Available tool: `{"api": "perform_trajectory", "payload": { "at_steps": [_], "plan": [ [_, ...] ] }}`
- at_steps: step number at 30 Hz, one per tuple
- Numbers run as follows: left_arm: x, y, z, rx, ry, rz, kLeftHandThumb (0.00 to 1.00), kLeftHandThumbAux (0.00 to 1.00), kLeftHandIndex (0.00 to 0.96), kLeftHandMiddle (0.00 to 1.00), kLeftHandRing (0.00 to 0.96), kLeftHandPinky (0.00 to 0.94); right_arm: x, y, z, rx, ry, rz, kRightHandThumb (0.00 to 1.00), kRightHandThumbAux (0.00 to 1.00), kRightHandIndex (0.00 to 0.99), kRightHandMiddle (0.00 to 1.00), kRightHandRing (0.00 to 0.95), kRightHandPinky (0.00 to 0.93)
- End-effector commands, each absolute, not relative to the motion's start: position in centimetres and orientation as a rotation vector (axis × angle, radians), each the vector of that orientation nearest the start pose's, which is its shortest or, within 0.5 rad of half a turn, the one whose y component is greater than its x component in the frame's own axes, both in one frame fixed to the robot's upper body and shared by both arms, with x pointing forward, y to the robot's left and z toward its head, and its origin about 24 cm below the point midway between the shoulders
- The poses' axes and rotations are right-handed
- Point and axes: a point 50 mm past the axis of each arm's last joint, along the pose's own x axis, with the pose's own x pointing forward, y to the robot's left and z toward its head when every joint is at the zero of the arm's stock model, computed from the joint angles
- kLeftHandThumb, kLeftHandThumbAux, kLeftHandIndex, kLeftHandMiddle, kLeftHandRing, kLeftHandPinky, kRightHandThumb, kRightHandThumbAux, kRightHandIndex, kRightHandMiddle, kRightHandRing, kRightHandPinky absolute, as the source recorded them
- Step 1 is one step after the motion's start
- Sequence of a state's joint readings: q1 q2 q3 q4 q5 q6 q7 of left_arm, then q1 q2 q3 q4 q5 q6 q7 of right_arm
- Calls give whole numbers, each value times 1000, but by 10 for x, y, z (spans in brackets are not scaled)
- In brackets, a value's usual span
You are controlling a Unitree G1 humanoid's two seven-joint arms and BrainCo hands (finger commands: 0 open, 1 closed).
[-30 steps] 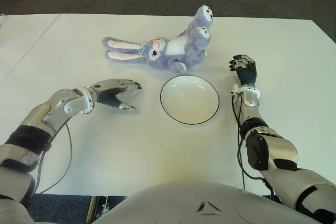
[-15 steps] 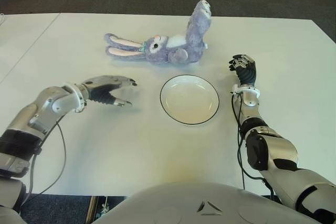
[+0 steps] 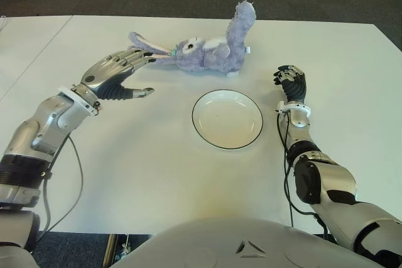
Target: Put the doll into the plate.
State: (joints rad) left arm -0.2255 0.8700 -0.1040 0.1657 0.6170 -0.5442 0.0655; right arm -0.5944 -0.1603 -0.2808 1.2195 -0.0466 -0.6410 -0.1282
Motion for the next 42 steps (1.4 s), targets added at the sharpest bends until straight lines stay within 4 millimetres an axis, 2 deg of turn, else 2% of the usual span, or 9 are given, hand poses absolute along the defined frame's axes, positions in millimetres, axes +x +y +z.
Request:
{"api": "perform_trajectory", "payload": {
  "at_steps": [1, 4, 10, 12, 20, 27, 30, 33, 42],
  "plan": [
    [303, 234, 173, 1508, -706, -102, 267, 308, 0, 0, 0, 0, 242, -188, -93, -18, 485, -252, 689, 729, 420, 544, 557, 508],
    [317, 243, 197, 1515, -766, 30, 240, 306, 0, 0, 0, 0, 242, -188, -93, -22, 484, -249, 689, 729, 420, 544, 558, 513],
    [324, 253, 215, 1459, -803, 136, 227, 277, 0, 0, 0, 2, 242, -189, -93, -18, 484, -249, 688, 729, 420, 539, 555, 513],
    [328, 255, 222, 1441, -806, 170, 273, 263, 0, 0, 0, 18, 242, -189, -93, -17, 484, -249, 689, 729, 420, 542, 559, 514],
    [353, 238, 233, 1427, -794, 182, 309, 254, 0, 0, 0, 67, 243, -189, -92, -21, 479, -249, 689, 729, 421, 549, 566, 517],
    [390, 186, 215, 1448, -711, 31, 265, 237, 0, 0, 0, 145, 244, -189, -91, -42, 485, -245, 688, 728, 421, 556, 570, 514],
    [403, 167, 200, 1503, -650, -61, 231, 235, 0, 0, 0, 60, 244, -189, -92, -48, 494, -246, 688, 728, 422, 558, 567, 512],
    [407, 160, 185, 1558, -614, -110, 237, 240, 0, 0, 0, 1, 245, -189, -92, -39, 496, -252, 689, 727, 422, 549, 555, 503],
    [410, 150, 156, 1682, -484, -226, 247, 254, 0, 0, 0, 0, 246, -189, -91, -15, 487, -259, 691, 726, 422, 540, 548, 494]
  ]
}}
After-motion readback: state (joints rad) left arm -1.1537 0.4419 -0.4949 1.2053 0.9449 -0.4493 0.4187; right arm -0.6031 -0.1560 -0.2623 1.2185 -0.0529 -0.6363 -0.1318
